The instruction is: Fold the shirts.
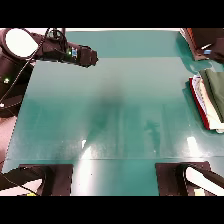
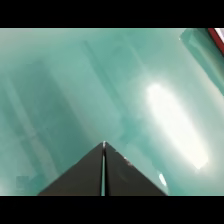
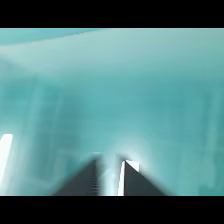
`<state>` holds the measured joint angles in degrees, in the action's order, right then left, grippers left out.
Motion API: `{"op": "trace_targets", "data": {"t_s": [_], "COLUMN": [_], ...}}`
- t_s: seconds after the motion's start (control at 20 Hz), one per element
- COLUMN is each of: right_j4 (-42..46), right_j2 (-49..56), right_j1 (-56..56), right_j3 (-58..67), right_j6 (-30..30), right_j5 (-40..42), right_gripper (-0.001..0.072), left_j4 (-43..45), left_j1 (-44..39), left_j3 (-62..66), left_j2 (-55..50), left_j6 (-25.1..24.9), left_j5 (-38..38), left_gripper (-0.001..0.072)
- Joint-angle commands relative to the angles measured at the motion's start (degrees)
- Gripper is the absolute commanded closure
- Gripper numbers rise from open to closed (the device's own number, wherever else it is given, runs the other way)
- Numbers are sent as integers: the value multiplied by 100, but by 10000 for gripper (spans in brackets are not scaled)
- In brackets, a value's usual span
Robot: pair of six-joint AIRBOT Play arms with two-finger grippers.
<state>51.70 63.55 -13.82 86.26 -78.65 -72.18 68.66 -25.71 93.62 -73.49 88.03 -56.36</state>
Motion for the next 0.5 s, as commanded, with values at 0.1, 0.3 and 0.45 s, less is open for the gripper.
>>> {"op": "trace_targets", "data": {"t_s": [0.1, 0.3, 0.45], "right_j4": [-55, -63, -61], "right_j2": [-2, -2, -2], "right_j1": [1224, 1244, 1244], "right_j3": [42, 42, 42], "right_j6": [219, 219, 216], "right_j5": [282, 275, 275], "right_gripper": [695, 695, 695], "left_j4": [-11, -11, -11], "left_j1": [-2, -2, -2], "left_j3": [0, 0, 0], "left_j2": [0, 0, 0], "left_j6": [0, 0, 0], "left_j5": [404, 501, 501], "left_gripper": [681, 681, 681]}}
